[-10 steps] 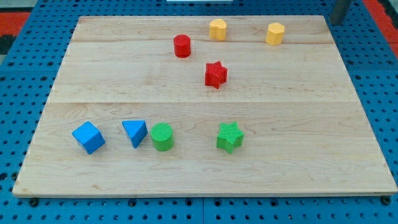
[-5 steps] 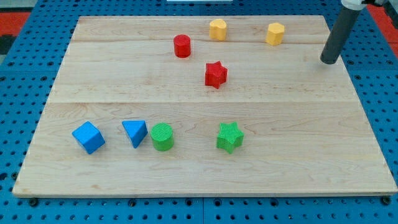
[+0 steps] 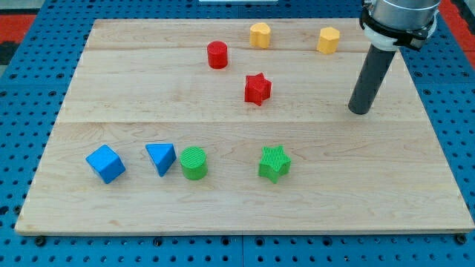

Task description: Keep yellow heart below yellow hexagon

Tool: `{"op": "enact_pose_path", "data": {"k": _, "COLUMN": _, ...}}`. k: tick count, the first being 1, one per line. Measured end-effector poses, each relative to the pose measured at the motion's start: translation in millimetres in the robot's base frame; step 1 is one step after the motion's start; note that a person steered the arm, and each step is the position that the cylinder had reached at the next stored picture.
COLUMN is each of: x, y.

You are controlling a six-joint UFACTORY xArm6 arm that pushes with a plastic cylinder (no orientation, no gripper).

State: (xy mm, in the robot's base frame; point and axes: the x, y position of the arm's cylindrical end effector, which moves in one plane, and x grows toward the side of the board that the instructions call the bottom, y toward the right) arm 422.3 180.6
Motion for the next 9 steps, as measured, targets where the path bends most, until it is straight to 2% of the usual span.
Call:
{"op": "enact_pose_path", "data": {"k": 1, "x": 39, "y": -42}}
{"op": "enact_pose_path", "data": {"k": 2, "x": 55, "y": -124}}
{"op": "enact_pose_path", "data": {"k": 3, "x": 31, "y": -187}}
{"op": "enact_pose_path", "data": {"k": 4, "x": -13, "y": -216}}
{"op": "enact_pose_path", "data": {"k": 6, "x": -80, "y": -216}}
{"op": "enact_pose_path", "data": {"k": 9, "x": -106, "y": -195}}
